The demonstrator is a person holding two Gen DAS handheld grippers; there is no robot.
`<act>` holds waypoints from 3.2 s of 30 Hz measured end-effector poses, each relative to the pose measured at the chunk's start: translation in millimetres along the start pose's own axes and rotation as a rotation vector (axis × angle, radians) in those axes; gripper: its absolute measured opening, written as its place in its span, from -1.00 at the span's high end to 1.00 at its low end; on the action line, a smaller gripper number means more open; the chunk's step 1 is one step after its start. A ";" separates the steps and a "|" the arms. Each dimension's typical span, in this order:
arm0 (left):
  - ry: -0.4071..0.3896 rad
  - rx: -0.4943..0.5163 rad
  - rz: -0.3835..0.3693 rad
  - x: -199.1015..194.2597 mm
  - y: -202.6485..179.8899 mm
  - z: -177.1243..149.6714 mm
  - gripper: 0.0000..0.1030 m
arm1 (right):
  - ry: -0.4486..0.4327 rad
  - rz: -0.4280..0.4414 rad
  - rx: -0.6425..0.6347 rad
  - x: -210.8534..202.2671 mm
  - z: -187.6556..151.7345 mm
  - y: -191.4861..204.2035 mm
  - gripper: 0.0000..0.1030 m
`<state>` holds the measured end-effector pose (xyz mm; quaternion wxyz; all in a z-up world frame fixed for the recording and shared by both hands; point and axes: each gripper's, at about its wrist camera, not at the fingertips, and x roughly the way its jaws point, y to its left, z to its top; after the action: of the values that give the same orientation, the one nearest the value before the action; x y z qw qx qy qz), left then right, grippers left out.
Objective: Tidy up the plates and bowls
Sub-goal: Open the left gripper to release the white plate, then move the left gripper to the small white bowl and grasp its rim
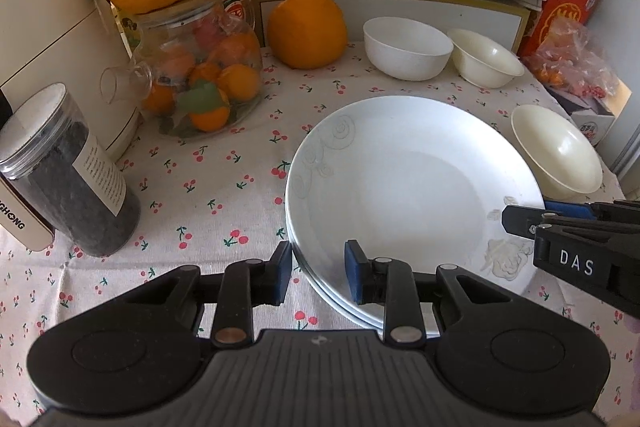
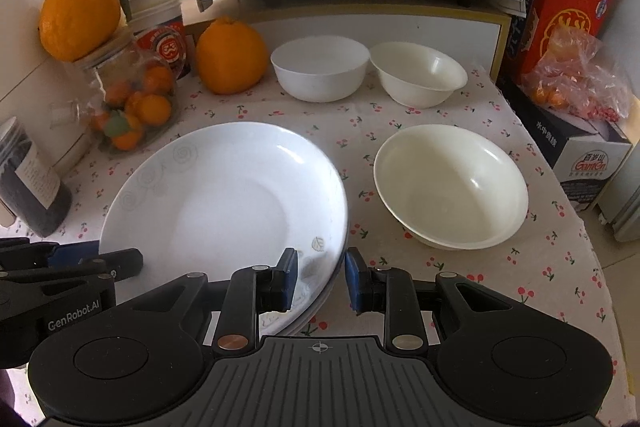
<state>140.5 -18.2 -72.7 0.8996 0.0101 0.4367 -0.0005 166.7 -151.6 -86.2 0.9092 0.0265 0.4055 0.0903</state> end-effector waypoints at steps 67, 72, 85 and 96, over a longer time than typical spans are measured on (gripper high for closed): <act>-0.035 -0.420 -0.127 88.3 -1.9 118.5 -0.59 | -0.078 0.161 0.115 78.1 174.0 -70.4 -0.61; -0.043 -0.514 -0.203 96.5 -6.3 121.6 -0.41 | -0.092 0.170 0.115 108.3 189.9 -69.1 -0.61; -0.031 -0.720 -0.284 123.0 -9.3 113.9 0.14 | -0.113 0.166 0.048 154.2 204.7 -59.4 0.16; -0.055 -0.739 -0.325 124.0 -9.6 109.8 0.45 | -0.073 0.134 0.022 173.0 204.1 -61.6 0.60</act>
<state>303.4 -28.9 -102.4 0.8422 -0.3832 0.3791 0.0140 440.3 -174.8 -83.7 0.9149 0.0670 0.3706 0.1456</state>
